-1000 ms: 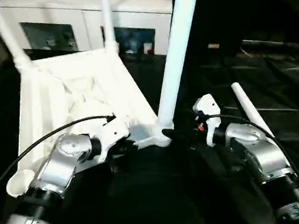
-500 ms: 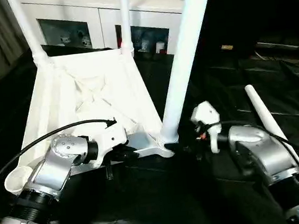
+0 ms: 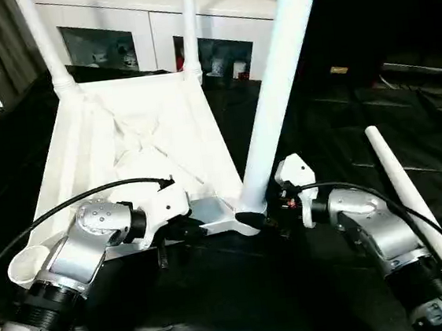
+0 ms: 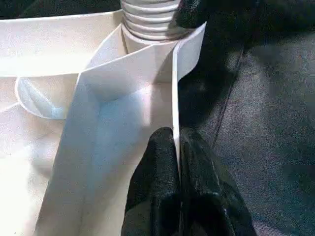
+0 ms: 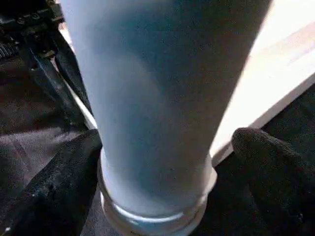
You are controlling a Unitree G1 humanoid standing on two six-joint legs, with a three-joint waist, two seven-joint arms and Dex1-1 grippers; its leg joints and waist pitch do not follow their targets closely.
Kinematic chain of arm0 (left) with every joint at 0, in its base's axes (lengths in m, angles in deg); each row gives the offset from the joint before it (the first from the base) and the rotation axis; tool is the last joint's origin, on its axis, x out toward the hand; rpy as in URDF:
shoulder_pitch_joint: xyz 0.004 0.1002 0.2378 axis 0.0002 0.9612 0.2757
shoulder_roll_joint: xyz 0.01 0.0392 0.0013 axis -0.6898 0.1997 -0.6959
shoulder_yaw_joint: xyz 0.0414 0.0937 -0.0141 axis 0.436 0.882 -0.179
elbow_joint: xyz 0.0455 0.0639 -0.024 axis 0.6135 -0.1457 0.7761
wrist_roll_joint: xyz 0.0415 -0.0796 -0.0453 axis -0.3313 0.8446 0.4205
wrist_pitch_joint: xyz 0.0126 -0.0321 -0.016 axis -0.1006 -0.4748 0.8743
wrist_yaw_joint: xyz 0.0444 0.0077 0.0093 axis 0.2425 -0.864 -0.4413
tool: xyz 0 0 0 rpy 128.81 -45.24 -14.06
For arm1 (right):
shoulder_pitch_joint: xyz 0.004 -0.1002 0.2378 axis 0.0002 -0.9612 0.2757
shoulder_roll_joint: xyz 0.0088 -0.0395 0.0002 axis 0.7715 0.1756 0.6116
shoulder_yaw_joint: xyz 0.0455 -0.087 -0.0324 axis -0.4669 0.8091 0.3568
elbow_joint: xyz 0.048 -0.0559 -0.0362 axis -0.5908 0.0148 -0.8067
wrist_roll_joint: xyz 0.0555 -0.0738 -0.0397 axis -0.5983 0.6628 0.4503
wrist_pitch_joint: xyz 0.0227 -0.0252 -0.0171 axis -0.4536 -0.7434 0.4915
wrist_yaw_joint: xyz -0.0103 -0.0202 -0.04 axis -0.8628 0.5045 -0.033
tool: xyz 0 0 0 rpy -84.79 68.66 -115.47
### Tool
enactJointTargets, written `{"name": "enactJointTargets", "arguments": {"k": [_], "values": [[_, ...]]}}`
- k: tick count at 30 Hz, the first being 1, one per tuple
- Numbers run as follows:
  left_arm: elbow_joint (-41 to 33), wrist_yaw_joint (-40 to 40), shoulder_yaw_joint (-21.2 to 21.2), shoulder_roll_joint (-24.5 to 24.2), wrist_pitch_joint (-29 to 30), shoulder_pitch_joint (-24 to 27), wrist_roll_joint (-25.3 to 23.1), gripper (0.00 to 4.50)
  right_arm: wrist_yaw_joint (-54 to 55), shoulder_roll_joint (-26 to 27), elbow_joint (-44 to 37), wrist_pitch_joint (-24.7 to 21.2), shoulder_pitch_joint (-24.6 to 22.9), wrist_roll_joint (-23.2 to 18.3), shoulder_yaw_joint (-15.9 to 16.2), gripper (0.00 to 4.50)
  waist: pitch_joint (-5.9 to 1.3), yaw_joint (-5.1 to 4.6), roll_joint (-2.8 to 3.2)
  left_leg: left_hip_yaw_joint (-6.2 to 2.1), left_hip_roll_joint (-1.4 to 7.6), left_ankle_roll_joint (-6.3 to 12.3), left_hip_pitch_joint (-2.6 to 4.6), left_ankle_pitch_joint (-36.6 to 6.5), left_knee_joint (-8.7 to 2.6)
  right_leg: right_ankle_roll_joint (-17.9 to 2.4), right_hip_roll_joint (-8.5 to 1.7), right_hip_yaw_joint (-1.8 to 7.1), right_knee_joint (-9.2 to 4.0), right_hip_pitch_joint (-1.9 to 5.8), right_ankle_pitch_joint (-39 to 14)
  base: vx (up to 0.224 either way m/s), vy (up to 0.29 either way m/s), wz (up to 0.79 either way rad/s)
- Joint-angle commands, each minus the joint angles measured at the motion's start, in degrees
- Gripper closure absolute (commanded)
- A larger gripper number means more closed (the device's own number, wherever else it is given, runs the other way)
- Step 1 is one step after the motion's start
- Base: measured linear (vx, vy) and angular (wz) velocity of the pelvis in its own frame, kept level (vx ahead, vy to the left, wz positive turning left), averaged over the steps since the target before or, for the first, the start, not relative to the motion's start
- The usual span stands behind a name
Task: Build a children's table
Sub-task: Rotate leg to tighten
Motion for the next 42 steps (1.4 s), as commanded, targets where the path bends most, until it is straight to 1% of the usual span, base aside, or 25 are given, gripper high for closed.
{"name": "enactJointTargets", "arguments": {"k": [1,3,10,12,14,15,17,19,20,21,22,23,24,27,29,30,32,33,36,37,38,39,40,41,42], "values": [[-2.03,-0.66,0.62,1.52,-2.79,-1.15,1.24,4.50,-0.21,-0.37,0.87,1.20,1.01,1.12,0.37,0.54,-3.59,-0.10,0.39,-1.26,3.61,1.24,1.51,-7.69,-4.02,-11.95,-5.84,3.17,-4.55,1.47,4.24,0.000,0.000,0.00],[-1.93,-0.55,0.74,1.49,-2.87,-1.14,1.13,4.50,-0.13,-0.28,1.30,1.64,1.10,1.16,0.46,0.79,-3.60,-0.04,0.40,-1.25,3.58,1.32,1.55,-7.60,-4.01,-11.91,-5.85,3.18,-4.54,1.45,4.32,0.000,0.000,0.00],[-1.74,-0.53,0.74,1.53,-2.84,-1.13,1.05,4.50,-0.37,-0.02,2.65,2.77,1.46,1.34,0.46,1.33,-3.53,-0.05,0.43,-1.29,3.62,1.26,1.52,-8.24,-4.09,-11.87,-5.88,3.18,-4.66,1.42,3.36,0.000,0.000,0.00],[-1.68,-0.41,0.71,1.59,-2.80,-1.10,0.94,4.50,-0.26,0.24,3.05,2.88,1.45,1.19,0.15,1.62,-3.51,-0.06,0.35,-1.28,3.64,1.19,1.55,-8.26,-4.11,-11.89,-5.86,3.20,-4.65,1.41,3.21,0.000,0.000,0.00],[-1.51,0.06,0.66,1.67,-2.49,-1.04,0.81,4.50,0.78,0.92,3.77,2.57,1.40,0.77,-0.62,1.65,-3.54,-0.06,0.41,-1.28,3.65,1.21,1.57,-8.27,-4.12,-11.95,-5.89,3.21,-4.64,1.37,3.22,0.000,0.000,0.00],[-0.99,0.95,0.47,2.05,-2.02,-1.13,0.64,4.50,2.04,1.63,4.51,2.30,1.40,0.45,-1.35,1.71,-3.52,-0.14,0.24,-1.27,3.62,1.20,1.54,-8.25,-4.14,-11.96,-5.86,3.20,-4.65,1.39,3.21,0.000,0.000,0.00],[1.44,4.34,-0.04,3.64,-0.74,-1.75,-0.28,4.50,6.82,3.88,7.16,1.54,1.53,-0.02,-3.39,1.73,-3.51,-0.30,0.25,-1.24,3.60,1.18,1.51,-8.26,-4.15,-12.17,-5.96,3.25,-4.68,1.32,2.88,0.000,0.000,0.00],[5.18,8.84,-0.13,5.89,0.84,-2.76,-1.98,4.50,15.39,6.90,11.25,0.97,1.83,0.91,-5.32,1.73,-3.37,-0.63,0.26,-1.30,3.61,0.04,1.70,-9.44,-4.41,-12.37,-6.03,3.24,-4.89,1.15,-0.07,0.000,0.000,0.00],[7.15,11.64,-0.51,7.77,1.98,-3.36,-2.51,4.50,20.85,8.78,13.50,0.75,1.97,1.67,-6.25,1.73,-3.13,-0.95,0.29,-1.21,3.58,-1.04,1.86,-10.66,-4.61,-12.48,-6.05,3.33,-5.17,0.86,-2.64,0.000,0.000,0.00],[8.67,14.11,-0.82,9.69,2.98,-3.96,-2.86,4.50,26.40,10.50,15.31,0.40,2.15,2.69,-6.92,1.74,-3.04,-1.00,0.24,-1.31,3.56,-1.47,1.92,-11.82,-4.71,-12.31,-6.22,3.36,-5.44,0.90,-4.64,0.000,0.000,0.00],[9.18,14.80,-0.82,10.27,3.17,-4.23,-3.01,4.50,28.43,11.07,15.91,0.16,2.30,3.13,-7.10,1.74,-3.07,-1.02,0.39,-1.38,3.56,-2.35,1.96,-13.02,-4.80,-11.75,-6.33,3.40,-5.61,0.94,-7.30,0.000,0.000,0.00],[10.32,17.09,-0.62,11.56,4.12,-4.93,-3.87,4.50,31.96,12.48,17.02,-0.39,2.68,3.43,-7.67,1.75,-3.02,-1.06,0.34,-1.47,3.58,-2.61,1.94,-13.54,-4.91,-11.28,-6.32,3.39,-5.74,0.95,-8.38,0.000,0.000,0.00],[11.12,18.72,-0.48,12.45,4.83,-5.43,-4.48,4.50,34.33,13.46,17.78,-0.76,2.95,3.61,-8.08,1.75,-2.93,-1.03,0.28,-1.44,3.58,-2.79,2.04,-14.63,-4.99,-10.17,-6.46,3.56,-6.07,0.80,-10.32,0.000,0.000,0.00],[12.92,23.03,0.02,15.17,6.84,-6.80,-5.99,4.50,39.56,15.92,19.73,-0.87,4.25,5.20,-8.17,1.75,-2.97,-1.02,0.33,-1.48,3.53,-3.10,2.14,-15.26,-5.12,-9.22,-6.51,3.72,-6.35,0.69,-12.19,0.000,0.000,0.00],[13.55,23.98,0.17,16.24,7.18,-7.29,-6.31,4.50,41.05,16.84,20.87,-0.17,5.04,5.54,-8.31,1.75,-3.04,-1.02,0.36,-1.45,3.54,-3.17,2.20,-15.42,-5.12,-8.80,-6.43,3.74,-6.35,0.61,-11.69,0.000,0.000,0.00],[14.11,24.09,0.96,17.08,6.65,-7.74,-7.23,4.50,41.38,17.96,22.65,1.68,6.31,5.66,-8.24,1.75,-3.06,-0.96,0.32,-1.48,3.51,-2.83,2.15,-15.54,-5.11,-8.49,-6.46,3.80,-6.39,0.63,-11.09,0.000,0.000,0.00],[14.33,23.89,1.39,17.23,6.16,-7.89,-7.77,4.50,41.31,18.34,23.38,2.60,6.81,5.77,-8.08,1.75,-3.15,-0.99,0.35,-1.46,3.55,-2.51,2.00,-14.70,-5.14,-8.43,-6.44,3.78,-6.28,0.72,-9.39,0.000,0.000,0.00],[14.53,23.36,1.80,17.12,5.90,-7.83,-8.32,4.50,39.53,19.14,23.90,3.91,7.27,4.08,-8.70,1.19,-3.17,-0.88,0.37,-1.41,3.54,-2.09,1.98,-14.13,-5.09,-8.31,-6.39,3.82,-6.25,0.71,-8.17,0.000,0.000,0.00],[13.76,21.76,1.52,15.67,5.10,-6.86,-8.07,4.50,35.10,18.84,22.08,5.46,7.03,2.61,-8.80,1.05,-3.21,-0.85,0.24,-1.42,3.55,-1.18,1.75,-13.33,-5.14,-8.39,-6.28,3.71,-6.09,0.95,-6.13,0.000,0.000,0.00],[13.28,21.16,1.44,15.06,5.12,-6.41,-7.88,4.50,33.42,18.49,21.29,5.50,6.94,2.06,-8.87,0.99,-3.19,-0.89,0.06,-1.41,3.56,-1.00,1.76,-13.30,-5.18,-8.41,-6.27,3.68,-6.12,0.95,-6.19,0.000,0.000,0.00],[13.22,21.09,1.43,14.99,5.18,-6.35,-7.85,4.50,33.22,18.43,21.22,5.51,6.95,2.00,-8.88,0.85,-3.20,-0.84,0.20,-1.41,3.59,-0.75,1.81,-13.21,-5.15,-8.62,-6.33,3.68,-6.13,0.94,-6.39,0.000,0.000,0.00],[12.64,20.28,1.39,14.27,5.00,-5.79,-7.64,4.50,30.96,17.61,20.08,5.50,6.73,1.67,-8.49,0.70,-3.15,-0.90,-0.13,-1.35,3.58,-0.61,1.77,-13.14,-5.17,-8.66,-6.27,3.67,-6.18,0.93,-6.63,0.000,0.000,0.00],[12.21,19.21,1.41,13.64,3.68,-5.33,-7.30,4.50,28.89,16.60,18.76,5.13,6.36,1.67,-7.75,0.57,-3.19,-0.76,-0.01,-1.32,3.57,-0.31,1.73,-12.61,-5.08,-8.65,-6.34,3.70,-6.21,1.03,-6.53,0.000,0.000,0.00],[12.21,19.21,1.41,13.64,3.68,-5.33,-7.30,4.50,28.89,16.60,18.76,5.13,6.36,1.67,-7.75,0.57,-3.22,-0.67,0.01,-1.33,3.51,-0.05,1.66,-11.92,-5.05,-8.55,-6.33,3.66,-6.24,1.09,-6.08,0.000,0.000,0.00],[11.39,17.91,1.33,12.82,3.45,-4.65,-6.91,4.50,25.49,14.87,16.74,4.63,5.64,1.42,-6.83,0.57,-3.34,-0.68,0.01,-1.22,3.54,0.33,1.72,-10.70,-5.01,-8.72,-6.24,3.65,-6.09,1.12,-4.26,0.000,0.000,0.00]]}}
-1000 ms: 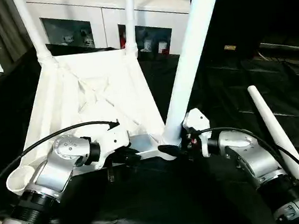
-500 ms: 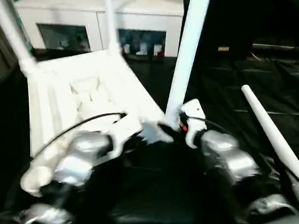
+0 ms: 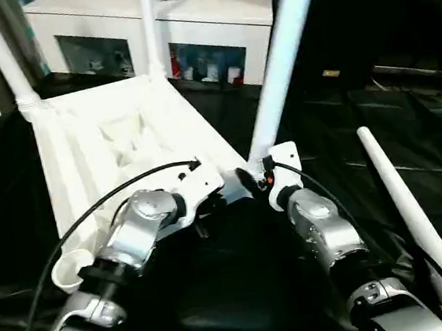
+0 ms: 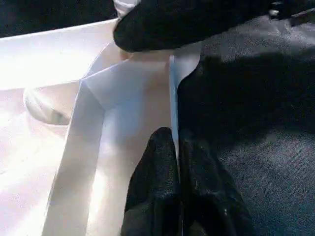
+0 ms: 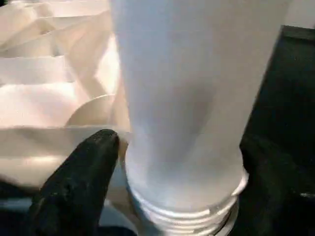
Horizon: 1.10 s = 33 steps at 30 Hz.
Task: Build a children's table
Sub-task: Rotate leg to tighten
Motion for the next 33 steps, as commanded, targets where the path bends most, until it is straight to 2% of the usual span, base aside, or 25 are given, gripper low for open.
{"name": "enactJointTargets", "arguments": {"k": [1,2,4,5,7,11,14,15,18,19,20,23,25,28,30,33], "values": [[0.73,-1.37,0.99,0.01,-1.63,2.02,1.10,4.50,-4.45,-0.53,-1.97,-1.24,-0.79,-0.74,2.56,0.57,-2.86,0.14,-0.27,-1.42,3.65,1.20,0.76,-9.93,-3.87,-8.98,-5.91,3.50,-5.69,1.07,-3.03,0.000,0.000,0.00],[-0.45,-3.52,1.03,-1.22,-3.03,3.02,1.72,4.50,-9.08,-3.09,-4.86,-2.08,-1.93,-1.54,3.28,0.57,-2.90,0.23,-0.22,-1.43,3.62,1.35,0.81,-9.59,-3.81,-9.04,-5.94,3.43,-5.72,1.11,-2.64,0.000,0.000,0.00],[-3.05,-8.31,1.42,-4.21,-6.13,5.16,2.95,4.50,-19.52,-9.67,-10.88,-3.38,-4.45,-3.31,4.75,0.57,-2.97,0.52,-0.20,-1.45,3.62,2.93,0.52,-7.81,-3.54,-8.37,-5.81,3.35,-5.64,1.61,0.56,0.000,0.000,0.00],[-3.79,-9.73,1.45,-4.98,-6.61,5.68,3.50,4.50,-22.61,-11.49,-12.15,-3.60,-5.00,-3.69,5.15,0.57,-3.09,0.61,-0.26,-1.38,3.66,3.76,0.64,-7.18,-3.44,-8.26,-5.67,3.31,-5.44,1.57,2.53,0.000,0.000,0.00],[-4.47,-10.67,1.39,-5.39,-6.31,6.04,4.03,4.50,-24.59,-12.49,-12.82,-3.74,-5.29,-3.85,5.33,0.57,-3.14,0.46,-0.23,-1.34,3.55,4.36,0.55,-6.31,-3.47,-9.31,-5.47,3.12,-5.19,1.48,4.06,0.000,0.000,0.00],[-7.02,-14.22,1.64,-7.18,-7.86,7.05,5.44,4.50,-29.21,-15.03,-14.42,-4.34,-5.72,-4.04,6.18,0.57,-3.11,0.38,-0.16,-1.31,3.71,4.37,0.85,-6.79,-3.47,-11.31,-5.59,3.06,-5.24,1.31,3.38,0.000,0.000,0.00],[-9.36,-16.29,1.42,-8.04,-7.33,7.88,6.81,4.50,-30.73,-16.24,-15.38,-4.66,-5.76,-4.04,7.12,0.57,-3.07,0.43,-0.15,-1.27,3.78,4.32,0.82,-6.54,-3.49,-11.81,-5.55,3.07,-5.10,1.31,3.87,0.000,0.000,0.00],[-9.85,-16.78,1.47,-8.26,-7.37,8.07,7.04,4.50,-30.99,-16.48,-15.56,-4.79,-5.77,-4.05,7.35,0.57,-3.10,0.38,-0.37,-1.23,3.74,4.41,0.77,-6.37,-3.45,-11.83,-5.52,3.08,-5.05,1.35,4.05,0.000,0.000,0.00],[-10.58,-17.50,1.63,-8.71,-7.44,8.46,7.04,4.50,-32.26,-16.84,-15.13,-4.41,-5.60,-3.16,8.26,0.57,-2.92,0.54,-0.32,-1.17,3.72,4.14,0.78,-6.98,-3.52,-11.74,-5.62,3.12,-5.30,1.25,2.12,0.000,0.000,0.00],[-10.52,-17.39,1.71,-8.95,-7.60,8.66,6.61,4.50,-32.45,-16.55,-14.02,-3.93,-5.29,-2.24,8.53,0.57,-2.92,0.56,-0.54,-1.17,3.72,4.04,0.77,-7.08,-3.53,-11.68,-5.60,3.10,-5.31,1.26,1.78,0.000,0.000,0.00],[-10.52,-17.30,1.70,-8.99,-7.62,8.74,6.50,4.50,-32.45,-16.49,-13.78,-3.86,-5.22,-2.07,8.54,0.83,-2.89,0.62,-0.44,-1.16,3.71,3.78,0.79,-7.34,-3.53,-11.58,-5.70,3.14,-5.38,1.22,1.06,0.000,0.000,0.00],[-10.62,-17.29,1.57,-9.11,-7.57,8.90,6.40,4.50,-32.13,-16.32,-12.88,-3.35,-4.80,-1.49,8.84,0.93,-2.91,0.59,-0.40,-1.20,3.72,3.38,0.78,-7.46,-3.59,-11.43,-5.64,3.12,-5.38,1.23,0.61,0.000,0.000,0.00],[-10.87,-17.23,1.45,-9.18,-7.33,9.03,6.34,4.50,-32.10,-16.34,-12.84,-3.41,-4.71,-1.42,9.03,1.28,-2.98,0.57,-0.40,-1.21,3.74,3.45,0.82,-7.06,-3.54,-11.48,-5.62,3.14,-5.23,1.25,1.68,0.000,0.000,0.00],[-11.10,-17.16,1.34,-9.13,-7.14,9.12,6.15,4.50,-32.20,-16.45,-13.02,-3.48,-4.83,-1.55,9.14,1.39,-3.00,0.58,-0.50,-1.19,3.68,3.98,0.73,-6.28,-3.44,-11.54,-5.63,3.13,-5.10,1.32,3.09,0.000,0.000,0.00],[-10.85,-17.12,1.26,-9.15,-7.29,9.01,6.11,4.50,-32.07,-16.20,-12.90,-3.45,-4.76,-1.55,9.06,1.66,-2.99,0.58,-0.45,-1.18,3.70,4.06,0.81,-6.32,-3.45,-11.60,-5.59,3.09,-5.11,1.26,3.02,0.000,0.000,0.00],[-10.68,-16.76,1.22,-9.02,-7.11,9.03,6.10,4.50,-31.84,-15.79,-12.74,-3.73,-5.17,-1.88,8.59,1.72,-3.05,0.55,-0.49,-1.18,3.66,3.96,0.75,-6.19,-3.40,-11.59,-5.57,3.11,-5.05,1.35,3.24,0.000,0.000,0.00]]}}
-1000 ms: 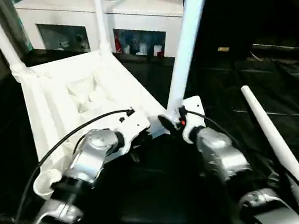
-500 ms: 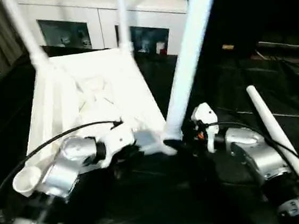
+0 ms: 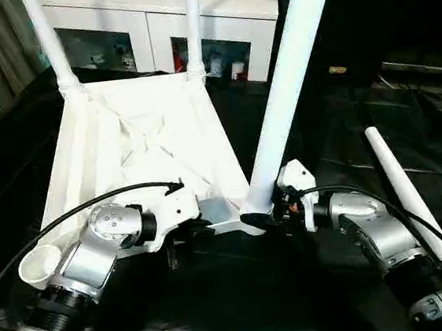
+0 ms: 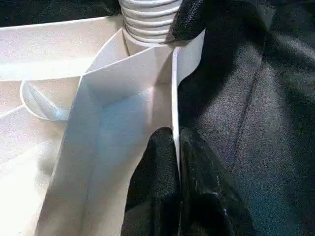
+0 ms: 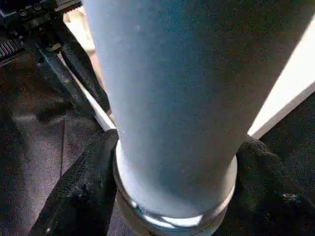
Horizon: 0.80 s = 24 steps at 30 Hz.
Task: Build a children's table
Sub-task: Rotate leg to tighten
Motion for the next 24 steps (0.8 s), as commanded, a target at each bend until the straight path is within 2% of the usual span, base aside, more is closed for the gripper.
{"name": "enactJointTargets", "arguments": {"k": [1,4,7,8,10,12,14,15,16,17,19,20,21,23,24], "values": [[0.14,-0.54,1.36,1.02,-0.51,1.24,0.97,4.50,0.81,-0.13,0.55,-0.12,0.15,0.30,-0.51,1.73,-3.12,-0.06,-0.29,-1.22,3.66,3.87,1.12,-6.27,-3.14,-11.66,-5.65,3.18,-4.38,1.43,3.39,0.000,0.000,0.00],[2.41,3.37,0.82,2.70,1.38,0.38,-0.34,4.50,8.42,2.55,3.39,-0.54,0.06,1.41,-2.33,1.73,-2.99,-0.21,-0.20,-1.24,3.70,3.46,1.19,-6.82,-3.32,-11.86,-5.68,3.17,-4.50,1.23,2.29,0.000,0.000,0.00],[4.41,6.51,0.28,4.49,2.47,-0.59,-0.97,4.50,13.88,4.49,5.46,-1.10,0.34,2.04,-3.52,1.74,-2.53,-0.70,-0.17,-1.30,3.73,1.04,1.53,-10.87,-3.86,-11.59,-5.84,3.29,-5.26,0.93,-4.92,0.000,0.000,0.00],[6.16,9.20,-0.10,6.24,3.45,-1.51,-1.45,4.50,19.16,6.42,7.13,-1.67,0.57,2.58,-4.64,1.74,-2.58,-0.72,-0.21,-1.38,3.74,0.53,1.54,-11.92,-3.88,-11.38,-6.01,3.30,-5.42,1.06,-6.85,0.000,0.000,0.00],[10.78,16.82,-0.44,10.96,6.04,-4.41,-3.44,4.50,32.14,11.81,10.37,-4.06,1.35,2.81,-7.74,1.74,-2.35,-0.98,-0.17,-1.50,3.75,-1.70,1.87,-14.68,-4.29,-10.10,-6.23,3.57,-5.93,0.68,-13.41,0.000,0.000,0.00],[13.07,20.70,-0.37,13.61,7.31,-6.13,-4.46,4.50,38.66,14.42,12.31,-4.55,2.35,3.49,-8.63,1.75,-2.41,-1.14,-0.17,-1.67,3.76,-2.70,1.91,-15.60,-4.46,-8.72,-6.41,3.63,-6.35,0.58,-16.40,0.000,0.000,0.00],[14.22,22.45,0.03,15.51,8.26,-7.20,-4.94,4.50,43.06,16.22,14.33,-3.82,3.67,4.06,-9.02,1.75,-2.57,-0.91,-0.10,-1.66,3.82,-2.50,1.98,-15.83,-4.34,-8.19,-6.51,3.68,-6.44,0.52,-16.11,0.000,0.000,0.00],[14.46,22.76,0.20,16.02,8.50,-7.44,-5.13,4.50,44.42,16.73,15.07,-3.22,4.16,4.29,-9.13,1.75,-2.47,-0.99,-0.07,-1.56,3.75,-2.53,2.08,-16.29,-4.35,-8.16,-6.34,3.81,-6.45,0.17,-14.85,0.000,0.000,0.00],[14.55,22.50,0.85,16.23,8.10,-7.56,-5.62,4.50,45.18,17.07,16.08,-2.21,4.92,4.89,-8.69,1.75,-2.52,-0.95,0.12,-1.64,3.73,-2.53,1.95,-16.20,-4.38,-8.10,-6.43,3.79,-6.37,0.25,-14.54,0.000,0.000,0.00],[14.58,22.30,1.15,16.27,7.85,-7.59,-5.86,4.50,45.35,17.21,16.59,-1.68,5.28,5.17,-8.47,1.75,-2.61,-1.01,0.04,-1.64,3.73,-2.45,1.80,-15.90,-4.41,-7.91,-6.39,3.74,-6.34,0.41,-13.90,0.000,0.000,0.00],[14.56,21.81,1.51,16.21,7.39,-7.50,-6.21,4.50,44.99,17.58,17.57,-0.49,5.95,5.19,-8.51,1.75,-2.76,-0.95,0.05,-1.52,3.67,-1.33,1.54,-14.09,-4.32,-7.94,-6.13,3.71,-5.94,0.59,-9.34,0.000,0.000,0.00],[14.43,21.51,1.37,15.96,7.25,-7.35,-6.14,4.50,44.10,17.68,17.86,0.13,6.23,4.77,-8.73,1.75,-2.76,-0.95,0.05,-1.52,3.67,-1.33,1.54,-14.09,-4.32,-7.94,-6.13,3.71,-5.94,0.59,-9.34,0.000,0.000,0.00],[14.59,20.86,0.95,15.35,6.59,-7.16,-6.28,4.50,41.83,18.11,17.62,1.34,6.47,3.86,-9.58,1.19,-2.77,-0.90,0.12,-1.45,3.67,-1.06,1.53,-14.03,-4.24,-7.87,-6.24,3.77,-6.03,0.55,-9.02,0.000,0.000,0.00],[14.41,20.04,0.71,14.41,5.87,-6.78,-6.23,4.50,40.32,17.91,16.62,2.19,6.40,3.44,-9.70,1.02,-2.75,-0.82,-0.12,-1.46,3.69,-0.53,1.42,-14.02,-4.25,-7.72,-6.26,3.74,-6.13,0.68,-9.25,0.000,0.000,0.00],[14.29,19.78,0.64,14.07,5.68,-6.64,-6.14,4.50,40.12,17.71,16.30,2.43,6.40,3.49,-9.56,0.95,-2.75,-0.81,-0.05,-1.44,3.67,-0.29,1.41,-13.57,-4.27,-7.76,-6.17,3.73,-6.08,0.64,-9.30,0.000,0.000,0.00]]}}
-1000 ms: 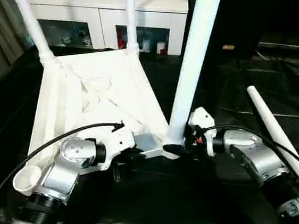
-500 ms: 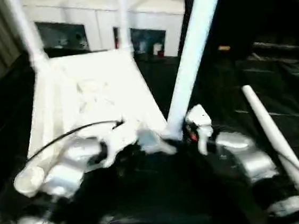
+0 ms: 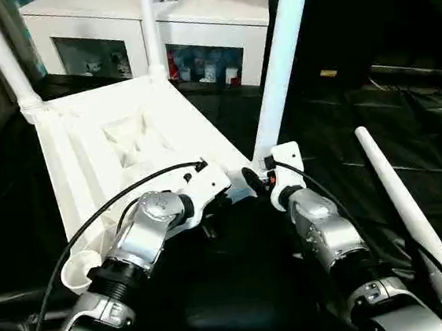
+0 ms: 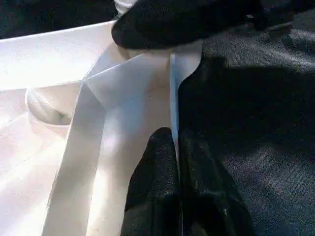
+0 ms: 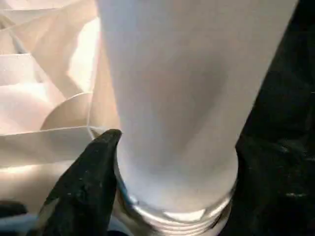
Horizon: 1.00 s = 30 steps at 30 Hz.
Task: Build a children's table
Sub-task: Rotate leg to tighten
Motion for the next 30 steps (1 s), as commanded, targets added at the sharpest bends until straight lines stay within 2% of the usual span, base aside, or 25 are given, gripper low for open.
{"name": "enactJointTargets", "arguments": {"k": [1,4,5,8,10,11,12,13,14,15,19,21,26,27,29,30], "values": [[1.21,-1.29,0.22,-0.79,-1.94,2.42,1.01,4.50,-3.15,-0.91,0.12,0.56,-0.40,-0.66,0.89,0.84,-2.39,-0.04,-0.40,-1.61,3.73,-0.03,0.79,-13.48,-3.95,-7.94,-6.03,3.58,-6.09,0.57,-9.83,0.000,0.000,0.00],[0.27,-2.83,-0.11,-2.57,-2.68,3.35,1.49,4.50,-7.50,-2.99,-1.32,1.21,-0.67,-1.22,1.54,0.58,-2.37,0.01,-0.38,-1.56,3.66,0.61,0.55,-12.44,-3.85,-7.75,-5.98,3.52,-6.09,0.72,-9.72,0.000,0.000,0.00],[-0.06,-3.82,-0.18,-3.35,-3.43,3.70,1.75,4.50,-10.59,-4.02,-2.72,0.43,-1.18,-2.25,1.77,0.58,-2.39,0.17,-0.59,-1.50,3.62,1.04,0.63,-12.00,-3.74,-7.78,-5.92,3.50,-6.11,0.74,-9.38,0.000,0.000,0.00],[-0.95,-6.89,-0.45,-6.06,-4.82,4.74,2.44,4.50,-21.93,-8.29,-8.55,-2.92,-3.40,-6.11,1.78,0.58,-2.34,0.33,-0.43,-1.53,3.76,2.16,0.58,-11.36,-3.71,-7.61,-5.88,3.56,-6.07,0.86,-7.77,0.000,0.000,0.00],[-1.97,-10.65,-0.04,-8.33,-7.07,5.58,3.30,4.50,-31.07,-12.82,-12.89,-5.10,-5.36,-7.61,3.38,0.58,-2.49,0.48,-0.54,-1.52,3.77,2.81,0.52,-10.04,-3.68,-7.83,-5.58,3.33,-5.77,1.07,-5.33,0.000,0.000,0.00],[-2.56,-11.95,0.15,-8.90,-7.82,5.91,3.70,4.50,-32.97,-13.97,-13.59,-5.12,-5.82,-7.57,4.09,0.58,-2.51,0.52,-0.47,-1.55,3.79,3.04,0.48,-9.89,-3.66,-7.99,-5.61,3.29,-5.72,1.11,-4.73,0.000,0.000,0.00],[-3.20,-13.31,0.29,-9.53,-8.07,6.22,4.14,4.50,-34.75,-15.05,-14.19,-5.22,-6.15,-7.63,4.68,0.58,-2.52,0.40,-0.03,-1.59,3.80,3.09,0.43,-9.44,-3.66,-8.37,-5.53,3.23,-5.53,1.11,-3.44,0.000,0.000,0.00],[-4.13,-15.00,0.62,-10.49,-8.81,6.62,4.51,4.50,-36.97,-16.34,-14.80,-5.93,-6.34,-7.86,5.26,0.58,-2.59,0.21,-0.29,-1.51,3.78,3.16,0.53,-9.32,-3.62,-9.41,-5.52,3.17,-5.48,1.08,-2.32,0.000,0.000,0.00],[-4.31,-15.33,0.69,-10.67,-8.97,6.70,4.58,4.50,-37.37,-16.55,-14.90,-6.09,-6.36,-7.92,5.35,0.58,-2.59,0.21,-0.29,-1.51,3.78,3.16,0.53,-9.32,-3.62,-9.41,-5.52,3.17,-5.48,1.08,-2.32,0.000,0.000,0.00],[-5.78,-17.54,1.12,-11.65,-9.10,7.32,5.30,4.50,-39.07,-17.49,-15.15,-6.28,-6.23,-7.47,6.19,0.58,-2.73,0.18,0.01,-1.47,3.78,3.46,0.64,-8.54,-3.46,-10.65,-5.52,3.14,-5.20,1.04,-0.51,0.000,0.000,0.00],[-7.38,-19.66,1.33,-12.32,-9.31,7.93,6.50,4.50,-40.27,-18.15,-15.78,-6.24,-6.07,-6.48,7.41,0.58,-2.83,0.24,-0.17,-1.30,3.84,4.15,0.76,-6.99,-3.30,-12.13,-5.44,3.09,-4.88,1.06,2.93,0.000,0.000,0.00],[-7.99,-20.50,1.34,-12.48,-9.71,8.15,7.13,4.50,-40.44,-18.10,-15.97,-6.38,-5.82,-6.18,7.90,0.58,-2.92,0.42,-0.05,-1.32,3.89,4.52,0.73,-5.74,-3.19,-12.67,-5.44,3.02,-4.56,1.16,5.22,0.000,0.000,0.00],[-8.71,-20.94,1.40,-12.33,-9.63,8.38,7.37,4.50,-40.51,-17.66,-14.84,-4.88,-5.43,-4.65,9.11,0.58,-2.80,0.42,-0.30,-1.26,3.85,4.11,0.70,-6.79,-3.22,-12.55,-5.58,3.00,-4.72,1.21,3.62,0.000,0.000,0.00],[-8.81,-20.96,1.42,-12.33,-9.56,8.42,7.37,4.50,-40.57,-17.60,-14.71,-4.81,-5.41,-4.54,9.22,0.85,-2.78,0.43,-0.28,-1.28,3.85,3.83,0.69,-7.07,-3.24,-12.37,-5.62,3.03,-4.78,1.24,2.82,0.000,0.000,0.00],[-8.85,-20.95,1.41,-12.38,-9.59,8.45,7.21,4.50,-40.62,-17.56,-14.51,-4.50,-5.37,-4.32,9.51,0.85,-2.80,0.45,-0.30,-1.29,3.90,3.63,0.76,-7.03,-3.26,-12.17,-5.60,3.06,-4.75,1.23,2.62,0.000,0.000,0.00],[-8.92,-21.02,1.32,-12.41,-9.59,8.49,7.13,4.50,-40.59,-17.51,-14.46,-4.46,-5.36,-4.43,9.47,1.16,-2.80,0.44,-0.30,-1.30,3.90,3.63,0.77,-6.96,-3.26,-12.16,-5.60,3.07,-4.72,1.23,2.77,0.000,0.000,0.00]]}}
